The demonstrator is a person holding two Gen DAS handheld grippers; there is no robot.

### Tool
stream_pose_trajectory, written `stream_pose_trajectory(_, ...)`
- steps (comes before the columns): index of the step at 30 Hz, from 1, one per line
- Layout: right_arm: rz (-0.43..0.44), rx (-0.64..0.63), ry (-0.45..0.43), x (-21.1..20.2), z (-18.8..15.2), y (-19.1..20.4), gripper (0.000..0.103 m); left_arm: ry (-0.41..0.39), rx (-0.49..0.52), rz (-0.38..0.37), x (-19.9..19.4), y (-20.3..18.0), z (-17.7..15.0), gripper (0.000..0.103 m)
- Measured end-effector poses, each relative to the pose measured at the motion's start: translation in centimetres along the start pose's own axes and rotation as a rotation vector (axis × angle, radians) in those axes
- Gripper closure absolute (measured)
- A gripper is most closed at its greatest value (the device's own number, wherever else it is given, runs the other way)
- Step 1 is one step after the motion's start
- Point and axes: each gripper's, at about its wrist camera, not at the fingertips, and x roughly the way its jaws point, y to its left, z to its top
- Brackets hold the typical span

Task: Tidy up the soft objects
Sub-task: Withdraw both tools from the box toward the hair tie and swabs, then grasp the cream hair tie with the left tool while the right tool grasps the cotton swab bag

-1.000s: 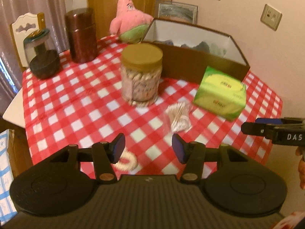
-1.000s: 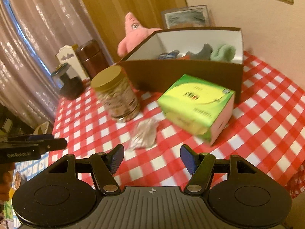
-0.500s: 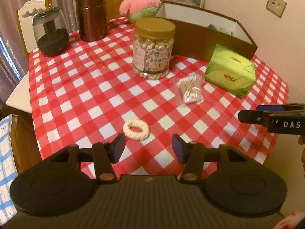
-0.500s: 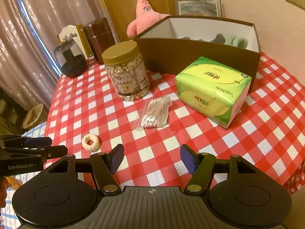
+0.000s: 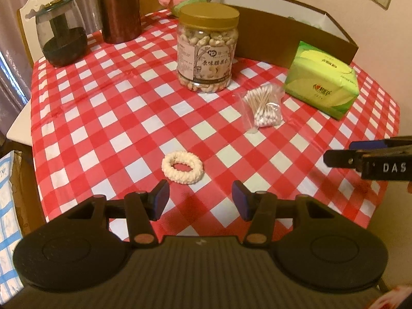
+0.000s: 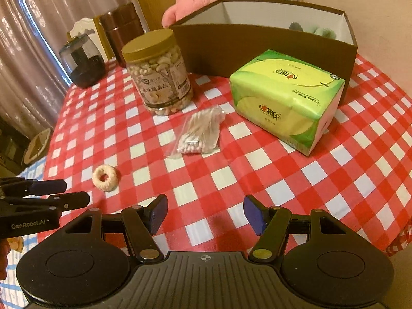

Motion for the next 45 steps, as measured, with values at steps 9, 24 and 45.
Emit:
stream_pose_trajectory(9,0.002,-0.021,0.006,1.7,1.1,-0.2,0.038,-0.013,-0.012,0.033,1.9,1.2,-0.2,0.052)
stream_pose_trajectory(24,0.007,-0.046,0.044,4.6,2.4,-0.2,0.038,0.027,-0.049,0.023,5.6,1.8,1.4,0.051)
stream_pose_trajectory(45,0.018,-0.056,0.021,6.4,3.7,0.1,0.038,0.006,-0.019,0.012,7.1,1.8,2.1,0.085)
